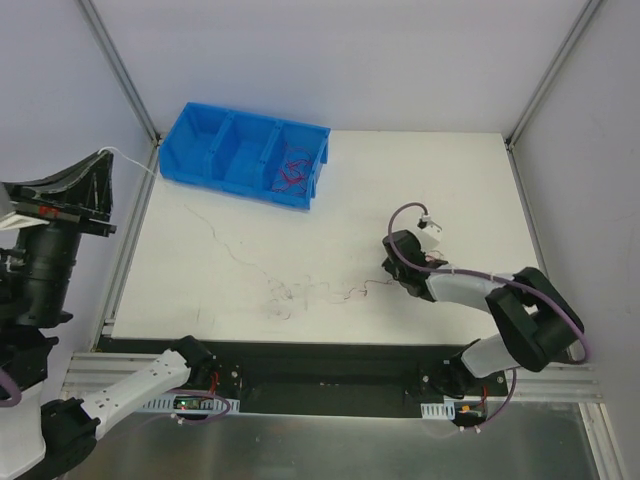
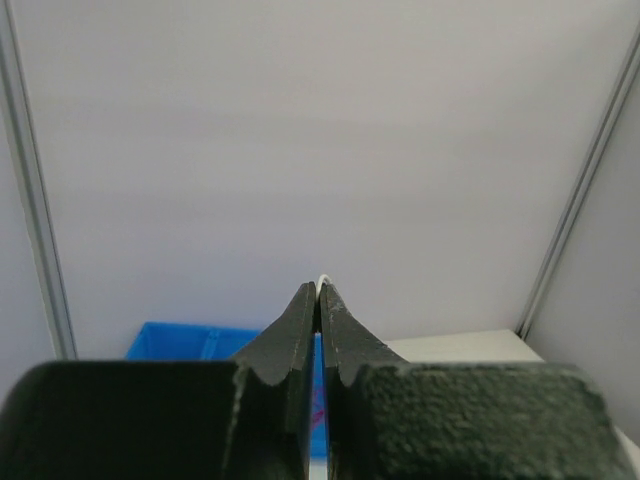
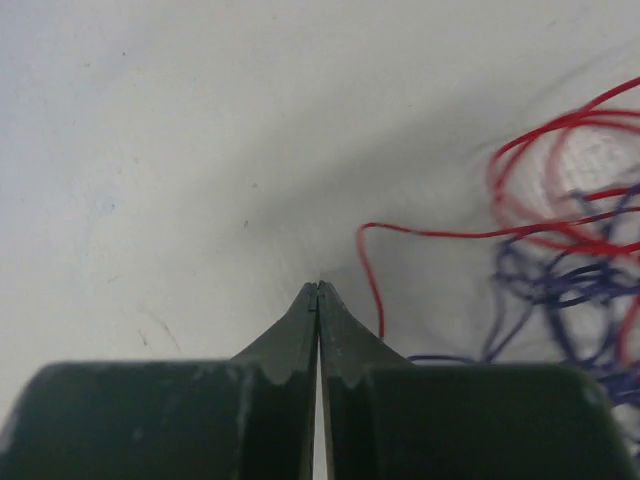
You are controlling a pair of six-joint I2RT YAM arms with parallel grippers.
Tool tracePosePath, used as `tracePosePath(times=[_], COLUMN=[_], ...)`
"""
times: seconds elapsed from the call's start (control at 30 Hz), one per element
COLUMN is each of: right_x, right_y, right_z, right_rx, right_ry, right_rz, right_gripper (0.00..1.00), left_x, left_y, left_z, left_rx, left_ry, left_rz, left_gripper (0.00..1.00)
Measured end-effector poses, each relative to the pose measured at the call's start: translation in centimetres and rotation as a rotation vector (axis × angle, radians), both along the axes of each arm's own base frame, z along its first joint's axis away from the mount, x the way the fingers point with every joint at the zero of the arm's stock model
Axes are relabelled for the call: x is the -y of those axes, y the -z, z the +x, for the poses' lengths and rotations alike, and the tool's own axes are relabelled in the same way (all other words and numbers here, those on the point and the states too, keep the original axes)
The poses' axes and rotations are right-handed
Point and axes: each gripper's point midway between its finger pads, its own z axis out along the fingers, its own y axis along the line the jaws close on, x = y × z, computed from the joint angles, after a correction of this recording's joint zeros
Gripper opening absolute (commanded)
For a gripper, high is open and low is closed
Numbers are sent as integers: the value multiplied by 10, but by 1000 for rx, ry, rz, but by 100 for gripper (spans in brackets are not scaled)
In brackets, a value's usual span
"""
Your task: Untangle the cables
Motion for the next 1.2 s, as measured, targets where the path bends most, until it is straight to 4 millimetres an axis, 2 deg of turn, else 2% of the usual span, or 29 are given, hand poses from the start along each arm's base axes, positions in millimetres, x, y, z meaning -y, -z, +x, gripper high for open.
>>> tracePosePath(times=[0.07,0.13,0.23,0.33,0.47,0.57,0.67,0.8,0.87,0.9,1.0,1.2], right_x=[13,7,-21,-66,-98,-115,-139,-151,-151,-150,-144,-136], right_y=[-5,-19,-46,-79,-98,-95,-82,-71,-70,-70,-65,-37], right_z=[-4,-6,-4,-9,-24,-36,-52,-72,-74,-75,-80,-85], right_rx=[4,27,70,131,129,65,-22,-94,-102,-104,-106,-158], right_ry=[1,-83,-269,-491,-575,-531,-482,-418,-382,-361,-299,-194], right_rz=[-21,-40,-73,-64,63,229,387,464,484,493,509,531], right_gripper=[18,26,41,52,55,57,61,69,79,80,80,72], left_x=[8,18,35,55,74,79,80,80,82,83,85,85], left_y=[12,28,53,77,101,108,109,116,122,124,129,130], left_z=[10,21,38,55,70,73,70,67,66,66,66,63], left_rx=[-33,-74,-143,-210,-279,-300,-303,-311,-319,-324,-334,-332], left_ry=[0,6,32,63,95,108,123,139,149,155,164,173], left_rz=[23,46,69,97,128,128,114,102,103,105,106,100], left_gripper=[0,0,0,0,0,0,0,0,0,0,0,0])
